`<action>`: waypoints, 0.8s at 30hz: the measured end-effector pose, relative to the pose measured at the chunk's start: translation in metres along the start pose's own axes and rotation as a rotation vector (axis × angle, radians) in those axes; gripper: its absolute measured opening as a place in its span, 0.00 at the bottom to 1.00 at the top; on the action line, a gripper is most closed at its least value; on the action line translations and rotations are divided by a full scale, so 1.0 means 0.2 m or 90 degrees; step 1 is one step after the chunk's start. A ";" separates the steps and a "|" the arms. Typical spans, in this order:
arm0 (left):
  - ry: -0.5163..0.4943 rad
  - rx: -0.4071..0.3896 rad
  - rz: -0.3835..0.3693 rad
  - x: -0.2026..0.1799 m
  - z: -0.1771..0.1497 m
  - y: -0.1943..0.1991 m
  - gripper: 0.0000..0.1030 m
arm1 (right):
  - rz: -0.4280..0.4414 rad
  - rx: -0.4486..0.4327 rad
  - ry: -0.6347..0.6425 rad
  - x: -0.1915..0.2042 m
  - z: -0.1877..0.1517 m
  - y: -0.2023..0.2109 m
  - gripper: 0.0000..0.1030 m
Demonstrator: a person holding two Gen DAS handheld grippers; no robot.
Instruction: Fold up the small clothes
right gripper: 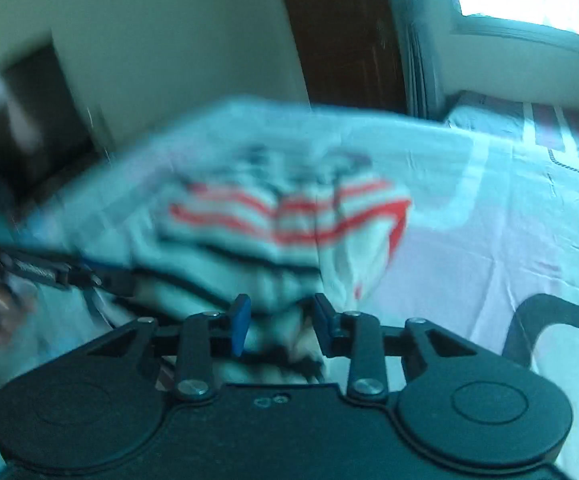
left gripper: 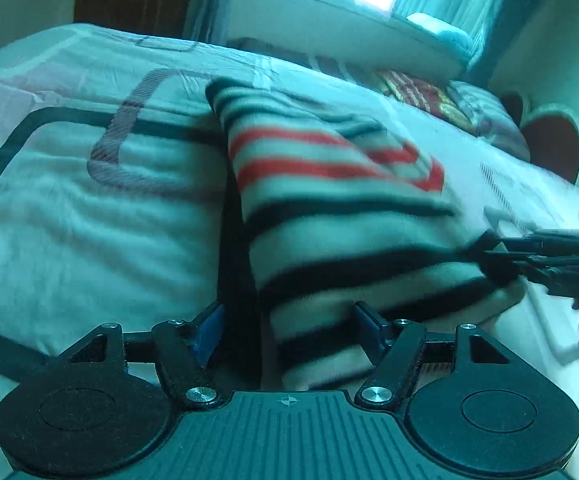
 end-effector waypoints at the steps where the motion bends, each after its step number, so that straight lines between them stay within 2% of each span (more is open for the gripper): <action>1: 0.022 -0.006 -0.002 0.01 -0.01 0.00 0.67 | 0.011 0.008 -0.017 -0.02 -0.01 -0.02 0.34; 4: 0.030 -0.024 0.015 0.01 -0.04 0.01 0.69 | 0.026 0.010 -0.075 -0.07 -0.02 -0.03 0.38; 6: 0.030 -0.029 0.039 0.00 -0.05 0.00 0.78 | 0.005 0.002 -0.070 -0.06 -0.03 -0.02 0.43; 8: 0.023 -0.031 0.078 -0.01 -0.05 0.01 0.89 | -0.016 0.003 -0.088 -0.07 -0.04 0.01 0.59; 11: 0.011 -0.029 0.131 -0.05 -0.07 0.08 0.92 | -0.030 -0.011 -0.137 -0.11 -0.05 0.10 0.66; 13: 0.004 -0.033 0.160 -0.09 -0.08 0.16 0.95 | -0.047 -0.033 -0.133 -0.10 -0.08 0.18 0.73; 14: 0.000 -0.035 0.175 -0.12 -0.09 0.20 1.00 | -0.055 -0.037 -0.133 -0.10 -0.11 0.22 0.76; 15: -0.003 -0.039 0.184 -0.14 -0.10 0.26 1.00 | -0.052 -0.042 -0.139 -0.09 -0.13 0.28 0.78; 18: -0.010 -0.061 0.184 -0.24 -0.14 0.41 1.00 | -0.026 -0.044 -0.165 -0.05 -0.21 0.45 0.91; 20: -0.019 -0.079 0.179 -0.31 -0.17 0.51 1.00 | -0.036 -0.058 -0.171 -0.02 -0.28 0.57 0.99; 24: -0.008 -0.105 0.164 -0.44 -0.24 0.69 1.00 | -0.042 -0.104 -0.163 0.10 -0.39 0.80 0.99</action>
Point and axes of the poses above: each gripper's, at about its wrist camera, not at the fingertips, and y roughly against the way its jaws point, x to its left, z to its top, the point moved 6 cm from there along -y, roughly the way its jaws point, and after that the axes turned 12 degrees about -y, right-handed, at the moved point
